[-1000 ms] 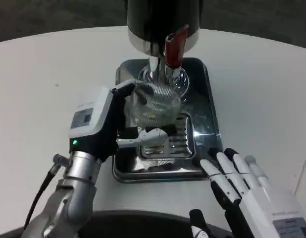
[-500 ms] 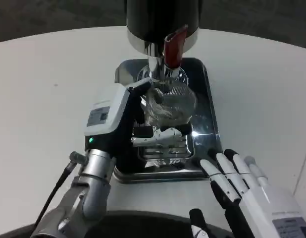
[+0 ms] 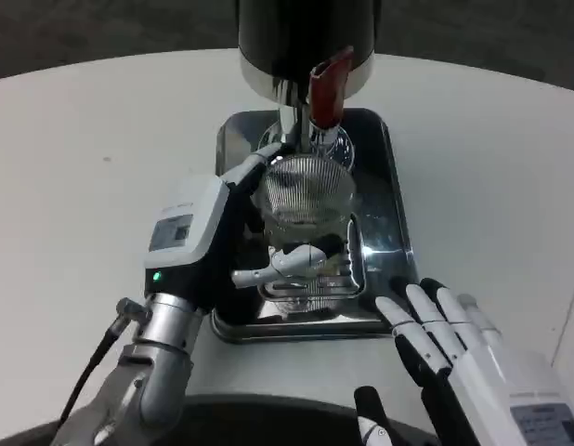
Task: Grasp the cup under the faucet to collect the drink, then remove the cup.
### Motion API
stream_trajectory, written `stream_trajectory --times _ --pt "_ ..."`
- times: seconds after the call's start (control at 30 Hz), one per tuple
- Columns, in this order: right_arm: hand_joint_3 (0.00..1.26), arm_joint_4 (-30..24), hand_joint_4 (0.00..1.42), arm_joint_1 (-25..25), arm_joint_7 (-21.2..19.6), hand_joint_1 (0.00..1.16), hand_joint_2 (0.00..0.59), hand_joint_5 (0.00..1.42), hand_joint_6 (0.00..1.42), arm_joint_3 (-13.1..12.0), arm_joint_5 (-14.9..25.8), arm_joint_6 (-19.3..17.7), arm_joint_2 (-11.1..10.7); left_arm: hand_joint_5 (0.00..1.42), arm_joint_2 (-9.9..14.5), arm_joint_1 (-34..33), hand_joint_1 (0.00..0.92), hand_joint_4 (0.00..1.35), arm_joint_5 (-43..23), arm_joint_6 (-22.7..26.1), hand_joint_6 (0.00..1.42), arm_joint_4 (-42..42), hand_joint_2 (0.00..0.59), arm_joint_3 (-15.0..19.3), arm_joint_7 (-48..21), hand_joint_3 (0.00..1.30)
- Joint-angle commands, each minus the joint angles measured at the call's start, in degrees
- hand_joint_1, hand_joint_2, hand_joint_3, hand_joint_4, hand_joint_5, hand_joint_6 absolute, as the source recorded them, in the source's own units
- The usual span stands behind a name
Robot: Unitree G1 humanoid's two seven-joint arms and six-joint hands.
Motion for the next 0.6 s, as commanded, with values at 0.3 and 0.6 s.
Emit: stream_trajectory --times 0.3,0.6 --pt "0.16 0.4 0.05 0.2 0.3 0.32 0.524 0.03 0.05 0.5 0.5 0.2 0.2 0.73 1.5 4.1 0.013 0.39 -5.8 -2.6 0.77 -5.9 0.000 2.0 -1.7 0.22" --pt "0.16 0.6 0.05 -0.9 1.4 0.32 0.524 0.03 0.06 1.0 0.5 0.7 0.5 0.68 2.4 7.9 0.000 0.36 -11.7 -2.9 0.65 -12.8 0.000 6.3 -6.1 0.19"
